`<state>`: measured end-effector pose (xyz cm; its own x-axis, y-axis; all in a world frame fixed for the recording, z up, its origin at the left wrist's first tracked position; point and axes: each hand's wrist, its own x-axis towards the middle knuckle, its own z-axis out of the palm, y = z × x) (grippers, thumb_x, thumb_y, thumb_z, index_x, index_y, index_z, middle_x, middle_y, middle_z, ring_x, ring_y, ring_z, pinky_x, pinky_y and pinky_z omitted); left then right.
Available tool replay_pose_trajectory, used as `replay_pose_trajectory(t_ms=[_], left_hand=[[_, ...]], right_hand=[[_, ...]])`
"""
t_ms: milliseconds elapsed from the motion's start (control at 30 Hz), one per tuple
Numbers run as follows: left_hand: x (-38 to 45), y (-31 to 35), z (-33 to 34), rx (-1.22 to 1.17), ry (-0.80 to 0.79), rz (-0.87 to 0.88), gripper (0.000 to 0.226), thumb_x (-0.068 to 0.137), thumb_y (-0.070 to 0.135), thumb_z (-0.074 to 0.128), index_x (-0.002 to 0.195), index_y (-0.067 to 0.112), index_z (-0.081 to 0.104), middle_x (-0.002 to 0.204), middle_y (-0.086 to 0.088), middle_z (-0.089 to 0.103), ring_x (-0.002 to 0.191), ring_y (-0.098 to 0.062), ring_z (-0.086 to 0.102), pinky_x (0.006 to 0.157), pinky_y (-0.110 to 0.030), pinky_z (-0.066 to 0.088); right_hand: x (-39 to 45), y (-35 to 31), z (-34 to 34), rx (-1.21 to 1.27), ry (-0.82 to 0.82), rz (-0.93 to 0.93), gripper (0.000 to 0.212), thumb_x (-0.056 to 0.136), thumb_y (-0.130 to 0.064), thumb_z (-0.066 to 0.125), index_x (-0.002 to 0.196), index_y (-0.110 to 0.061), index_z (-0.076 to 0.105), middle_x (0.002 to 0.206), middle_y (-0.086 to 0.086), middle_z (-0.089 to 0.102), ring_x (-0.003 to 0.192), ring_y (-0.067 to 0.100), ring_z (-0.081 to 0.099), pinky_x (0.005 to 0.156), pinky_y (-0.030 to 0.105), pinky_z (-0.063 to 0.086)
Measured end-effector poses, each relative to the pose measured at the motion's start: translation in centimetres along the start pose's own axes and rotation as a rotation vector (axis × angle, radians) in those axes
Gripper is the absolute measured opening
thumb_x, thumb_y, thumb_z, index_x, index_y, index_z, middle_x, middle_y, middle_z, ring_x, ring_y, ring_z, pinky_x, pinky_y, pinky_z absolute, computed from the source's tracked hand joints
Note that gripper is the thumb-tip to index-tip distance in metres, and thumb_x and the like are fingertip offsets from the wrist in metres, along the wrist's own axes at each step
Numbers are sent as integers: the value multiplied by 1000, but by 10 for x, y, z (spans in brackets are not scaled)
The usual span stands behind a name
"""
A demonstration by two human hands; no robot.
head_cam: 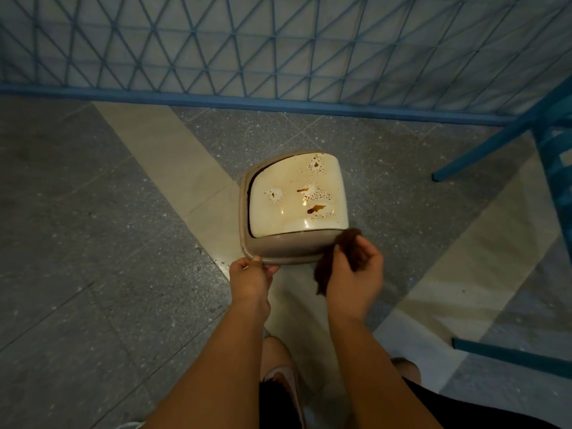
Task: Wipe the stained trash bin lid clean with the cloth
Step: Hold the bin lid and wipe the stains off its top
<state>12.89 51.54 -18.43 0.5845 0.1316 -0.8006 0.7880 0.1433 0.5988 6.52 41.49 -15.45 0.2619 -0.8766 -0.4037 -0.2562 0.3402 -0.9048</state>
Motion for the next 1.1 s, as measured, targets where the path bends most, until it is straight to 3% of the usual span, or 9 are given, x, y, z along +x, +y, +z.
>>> replay_pose_trajectory(t_ms=[133,233,400,567,667,767,867,967,1100], left_hand=[[-6,-3,6,-50,-36,-5,9,100,9,40,106,9,47,84,-9,61,70,-16,64,79,-28,51],[-6,-3,6,-32,-33,10,9,100,7,41,93,12,46,81,-11,59,68,-17,59,70,-29,52],[-3,-8,4,69,-29,42,3,97,13,48,100,11,47,101,-18,61,86,-24,61,83,-37,51],[2,-7,4,73,-37,52,4,99,14,45,100,11,48,92,-12,63,80,-15,65,86,-30,45],[6,-5,1,48,-17,69,11,99,13,45,109,6,47,95,-14,60,79,-17,64,78,-27,48],[11,4,-3,-26,62,78,25,97,15,50,120,5,52,94,-11,64,79,-16,64,71,-24,48],[9,5,-5,-135,88,5,34,98,23,49,130,12,52,111,-7,65,95,-19,64,94,-34,48],[-7,-8,9,-173,7,-131,34,99,15,44,133,8,48,99,-5,60,96,-22,60,97,-37,47],[-27,-25,41,-170,-151,-151,27,97,8,49,123,2,52,98,-10,62,97,-21,61,93,-32,45]], right_hand=[[-18,3,11,-138,-190,-279,37,79,-2,69,103,-29,63,110,-6,59,103,6,58,90,20,50],[-24,15,13,-371,-388,-548,44,73,9,66,104,-22,69,108,-1,58,100,-2,52,89,2,38],[-10,35,6,-699,-626,-619,43,76,9,61,109,-16,71,111,7,62,99,16,61,85,0,35],[31,14,-21,-653,-290,-385,40,83,5,57,112,-19,68,116,4,58,97,11,56,93,26,47],[57,-3,-34,-572,-140,-148,30,93,-9,53,118,-21,65,118,4,61,97,12,55,89,22,38],[68,-10,-42,-396,-139,61,28,94,-18,54,121,-21,62,119,4,63,98,13,54,90,28,40],[64,-10,-48,-148,-123,269,40,94,-21,56,134,-15,51,131,7,56,106,17,54,95,32,42],[53,-7,-48,-34,-162,422,46,95,-23,55,138,-12,45,135,9,53,116,23,52,95,33,40],[32,-3,-40,23,-267,478,38,95,-22,53,133,-13,51,122,8,59,99,20,57,88,34,44]])
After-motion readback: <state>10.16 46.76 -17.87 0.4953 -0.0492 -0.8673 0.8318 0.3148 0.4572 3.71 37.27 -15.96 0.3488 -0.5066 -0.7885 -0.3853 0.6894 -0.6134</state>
